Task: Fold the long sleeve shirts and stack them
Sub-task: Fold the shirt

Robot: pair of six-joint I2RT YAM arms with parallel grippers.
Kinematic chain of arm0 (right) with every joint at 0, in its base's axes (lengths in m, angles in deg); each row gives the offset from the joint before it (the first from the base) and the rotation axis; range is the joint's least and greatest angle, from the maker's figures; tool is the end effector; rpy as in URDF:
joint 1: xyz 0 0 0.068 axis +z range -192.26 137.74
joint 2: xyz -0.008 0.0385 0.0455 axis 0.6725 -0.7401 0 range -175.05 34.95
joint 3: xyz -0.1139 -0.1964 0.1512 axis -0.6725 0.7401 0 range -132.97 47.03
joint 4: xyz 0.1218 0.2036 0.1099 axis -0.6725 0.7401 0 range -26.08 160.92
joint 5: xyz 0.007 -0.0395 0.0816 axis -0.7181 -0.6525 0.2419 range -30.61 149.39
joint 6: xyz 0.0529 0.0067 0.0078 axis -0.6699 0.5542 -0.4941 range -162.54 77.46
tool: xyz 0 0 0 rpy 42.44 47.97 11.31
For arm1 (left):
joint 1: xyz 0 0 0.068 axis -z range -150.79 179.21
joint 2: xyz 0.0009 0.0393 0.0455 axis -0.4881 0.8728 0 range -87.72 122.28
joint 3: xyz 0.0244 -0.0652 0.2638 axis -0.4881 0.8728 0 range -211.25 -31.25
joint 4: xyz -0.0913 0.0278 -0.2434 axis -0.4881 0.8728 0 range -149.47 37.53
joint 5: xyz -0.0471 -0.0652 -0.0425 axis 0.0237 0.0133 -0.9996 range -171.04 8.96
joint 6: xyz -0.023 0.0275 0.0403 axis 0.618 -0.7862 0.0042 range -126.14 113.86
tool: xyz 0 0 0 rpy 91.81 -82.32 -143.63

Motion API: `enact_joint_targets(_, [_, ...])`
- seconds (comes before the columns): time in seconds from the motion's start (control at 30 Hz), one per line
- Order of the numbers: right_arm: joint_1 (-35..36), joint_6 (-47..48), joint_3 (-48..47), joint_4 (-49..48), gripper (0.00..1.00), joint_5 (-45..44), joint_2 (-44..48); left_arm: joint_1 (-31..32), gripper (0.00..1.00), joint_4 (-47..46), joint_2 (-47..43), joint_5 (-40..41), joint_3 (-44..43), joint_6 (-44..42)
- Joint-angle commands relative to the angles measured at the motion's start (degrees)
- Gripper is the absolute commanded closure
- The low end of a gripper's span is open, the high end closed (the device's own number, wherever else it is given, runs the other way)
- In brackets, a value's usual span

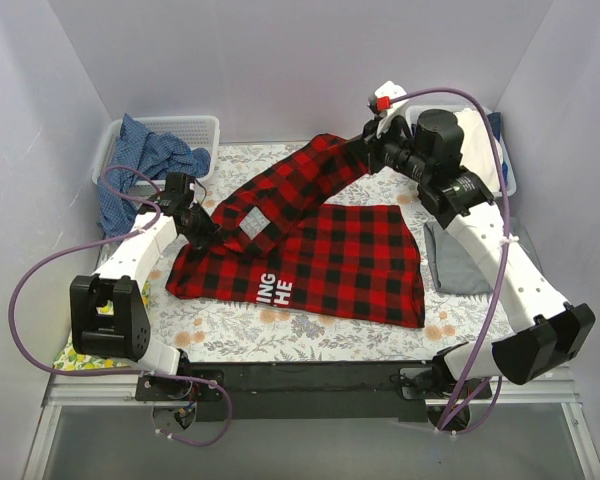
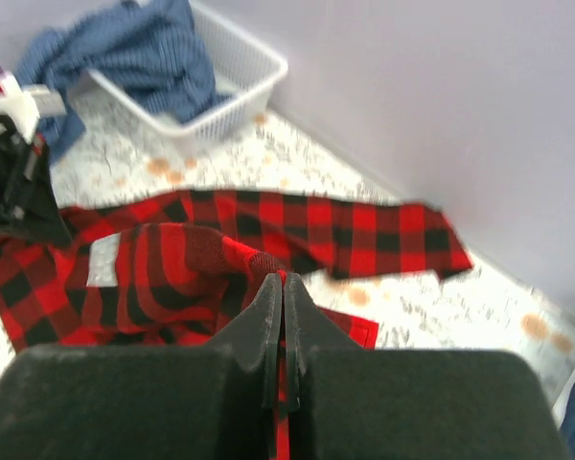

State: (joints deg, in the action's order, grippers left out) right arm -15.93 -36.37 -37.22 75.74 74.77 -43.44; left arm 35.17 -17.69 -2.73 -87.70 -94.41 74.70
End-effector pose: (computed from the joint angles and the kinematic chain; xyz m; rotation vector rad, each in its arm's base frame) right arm 0.2756 0.1469 0.4455 -0.6671 1.5576 0.4889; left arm 0.2933 -0.0348 0.2431 -1.6895 2.2699 -0.5752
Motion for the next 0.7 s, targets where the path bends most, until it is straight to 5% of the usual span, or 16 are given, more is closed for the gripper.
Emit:
enact_joint_targets(0.0, [-0.05, -0.55, -5.4, -7.5, 0.99, 3.42, -0.01, -0.33, 1.0, 0.06, -1.5, 0.42, -1.8, 0.37])
enact_joint_targets(0.27, [-0.05, -1.69, -12.15, -10.58, 0.99, 7.56, -3.78, -0.33, 0.99, -1.88, 3.94, 1.03, -4.51, 0.29])
enact_joint_targets(0.4, [-0.05, -3.97, -16.38, -10.93, 0.99, 11.59, -7.56, -0.33, 0.9, -2.67, 5.18, 0.94, -5.92, 0.46])
enact_joint_targets(0.6, [-0.05, -5.65, -19.21, -9.18, 0.99, 17.31, -10.03, -0.68, 0.44, -1.53, 3.96, 2.52, -7.51, 0.55])
enact_joint_targets(0.67, [-0.05, -5.56, -17.71, -9.09, 0.99, 18.37, -8.8, -1.38, 0.43, -1.18, 3.17, 3.23, -7.86, 0.72])
